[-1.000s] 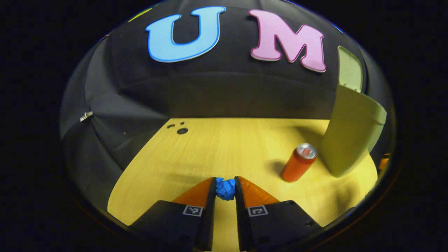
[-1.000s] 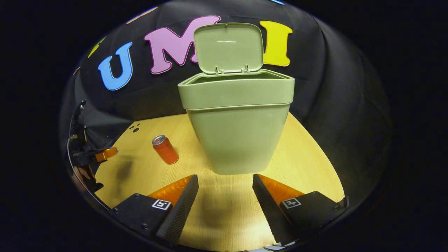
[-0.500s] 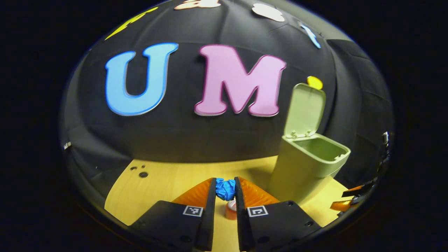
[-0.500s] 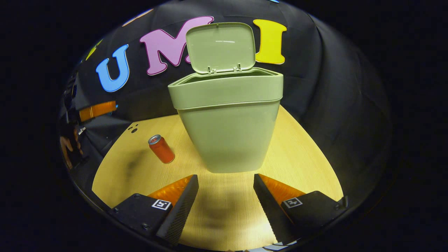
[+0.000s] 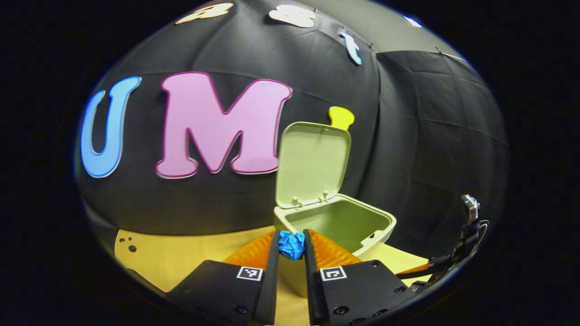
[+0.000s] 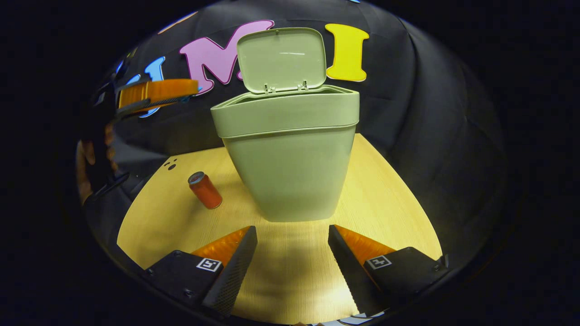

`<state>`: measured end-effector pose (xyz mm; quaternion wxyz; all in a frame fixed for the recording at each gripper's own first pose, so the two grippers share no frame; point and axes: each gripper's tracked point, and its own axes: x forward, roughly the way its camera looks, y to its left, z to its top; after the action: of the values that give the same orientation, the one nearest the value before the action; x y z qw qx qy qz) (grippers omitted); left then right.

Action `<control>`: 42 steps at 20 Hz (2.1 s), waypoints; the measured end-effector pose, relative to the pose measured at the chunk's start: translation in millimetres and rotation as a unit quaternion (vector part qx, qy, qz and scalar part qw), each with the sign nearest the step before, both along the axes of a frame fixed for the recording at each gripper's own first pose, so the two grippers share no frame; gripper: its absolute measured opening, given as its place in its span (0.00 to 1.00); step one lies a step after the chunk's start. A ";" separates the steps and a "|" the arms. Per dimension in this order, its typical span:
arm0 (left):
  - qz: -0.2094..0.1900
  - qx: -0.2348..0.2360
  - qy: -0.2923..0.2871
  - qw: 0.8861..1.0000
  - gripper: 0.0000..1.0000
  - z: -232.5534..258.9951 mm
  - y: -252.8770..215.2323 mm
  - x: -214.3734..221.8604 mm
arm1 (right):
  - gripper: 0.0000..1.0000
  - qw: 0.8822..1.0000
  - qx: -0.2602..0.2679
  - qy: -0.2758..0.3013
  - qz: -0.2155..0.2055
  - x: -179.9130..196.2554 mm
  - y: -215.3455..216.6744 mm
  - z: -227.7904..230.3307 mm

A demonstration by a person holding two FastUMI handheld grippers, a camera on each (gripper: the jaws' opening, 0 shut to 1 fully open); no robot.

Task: Press the lid of the desktop garbage bin to open it, pick up the crumpled paper on the desktop and throw it into the bin, then pick up the pop can on the desktop and drop it into the bin, and finally close the garbage bin lid.

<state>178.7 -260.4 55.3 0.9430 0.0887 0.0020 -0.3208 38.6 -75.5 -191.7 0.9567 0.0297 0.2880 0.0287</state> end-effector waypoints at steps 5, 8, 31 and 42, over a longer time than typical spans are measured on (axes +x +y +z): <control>-0.041 0.021 0.016 0.999 0.31 -18.8 -45.8 6.0 | 0.99 1.000 -0.007 0.006 0.008 -3.9 -7.1 -3.8; -0.049 0.021 0.030 0.998 0.32 -28.5 -57.3 9.2 | 0.99 1.000 -0.005 0.012 0.010 -4.0 -11.2 -7.7; 0.131 -0.056 -0.003 0.990 0.98 -18.0 107.5 10.5 | 0.99 0.998 -0.015 -0.004 0.065 -8.8 42.5 -1.8; 0.308 -0.027 0.054 0.950 0.96 -94.7 314.3 -73.7 | 0.99 0.983 -0.024 -0.011 0.180 7.4 173.8 -24.6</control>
<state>105.0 53.9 -39.4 0.9964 0.0410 0.0712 -0.0193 46.1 98.3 -216.3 0.9394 -0.0457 0.2792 0.1937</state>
